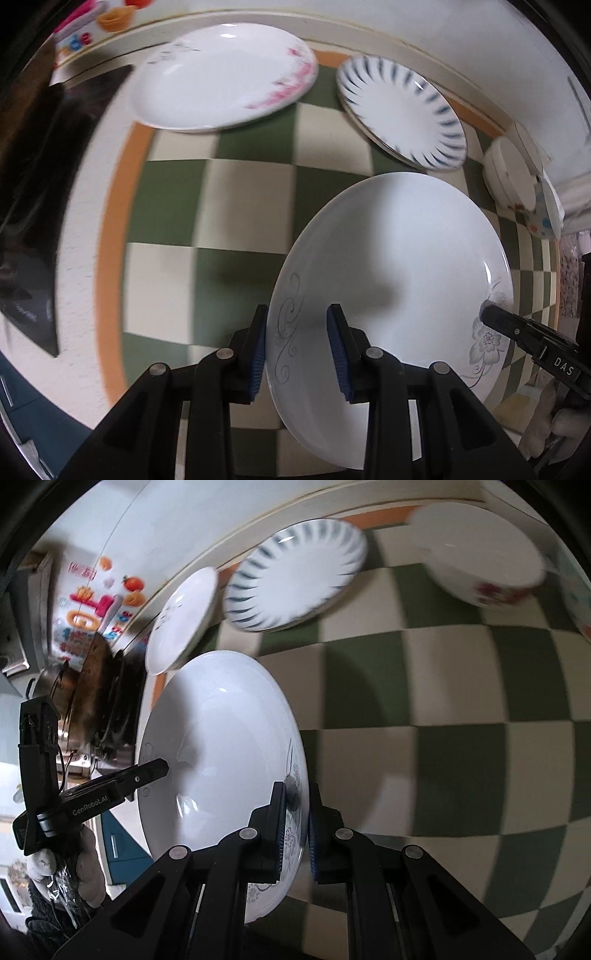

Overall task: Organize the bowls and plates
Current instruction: 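Lift the swirl plate with both grippers and carry it toward the pink-flower plate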

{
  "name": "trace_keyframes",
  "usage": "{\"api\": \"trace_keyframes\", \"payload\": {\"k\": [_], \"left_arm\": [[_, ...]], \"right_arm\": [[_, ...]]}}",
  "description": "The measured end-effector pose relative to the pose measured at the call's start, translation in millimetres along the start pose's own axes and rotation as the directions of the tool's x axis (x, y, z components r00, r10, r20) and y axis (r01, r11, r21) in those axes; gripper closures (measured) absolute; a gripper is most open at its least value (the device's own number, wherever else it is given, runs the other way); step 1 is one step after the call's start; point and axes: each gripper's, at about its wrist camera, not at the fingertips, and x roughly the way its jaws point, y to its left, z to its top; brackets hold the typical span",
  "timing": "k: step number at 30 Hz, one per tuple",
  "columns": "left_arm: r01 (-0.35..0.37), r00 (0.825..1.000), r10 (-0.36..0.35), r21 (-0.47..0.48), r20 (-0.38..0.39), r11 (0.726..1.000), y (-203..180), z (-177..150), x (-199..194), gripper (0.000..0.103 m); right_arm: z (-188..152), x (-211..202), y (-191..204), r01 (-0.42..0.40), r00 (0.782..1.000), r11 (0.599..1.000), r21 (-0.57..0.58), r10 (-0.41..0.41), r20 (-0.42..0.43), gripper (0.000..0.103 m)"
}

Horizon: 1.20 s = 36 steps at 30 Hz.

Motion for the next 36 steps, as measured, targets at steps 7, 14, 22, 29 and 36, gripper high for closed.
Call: {"api": "trace_keyframes", "payload": {"k": [7,14,22,29,36], "left_arm": [[-0.009,0.999,0.011,0.048,-0.038,0.999,-25.7,-3.3,31.0,0.074],[-0.035,0.998,0.037,0.051,-0.045,0.998,-31.5,-0.6,38.2,0.074],[-0.055,0.998,0.054,-0.020,-0.046,0.998,-25.0,6.0,23.0,0.074],[-0.070,0.987,0.081,-0.078,0.136,0.994,-1.5,25.0,-59.5,0.069],[-0.079,0.971,0.123,-0.210,0.206,0.975,61.7,66.9,-78.9,0.068]], "right_arm": [[-7.4,0.9,-50.8,0.026,1.000,0.997,0.071,-0.026,-0.008,0.091],[-11.4,3.7,-64.1,0.030,1.000,0.996,0.081,-0.029,-0.008,0.091],[2.0,13.9,-67.1,-0.006,0.993,0.993,0.118,0.021,-0.120,0.088],[20.0,-53.5,-54.7,-0.072,0.997,0.990,0.119,0.074,-0.012,0.073],[75.1,-58.3,29.5,-0.161,0.986,0.987,0.005,0.161,0.033,0.058]]}}
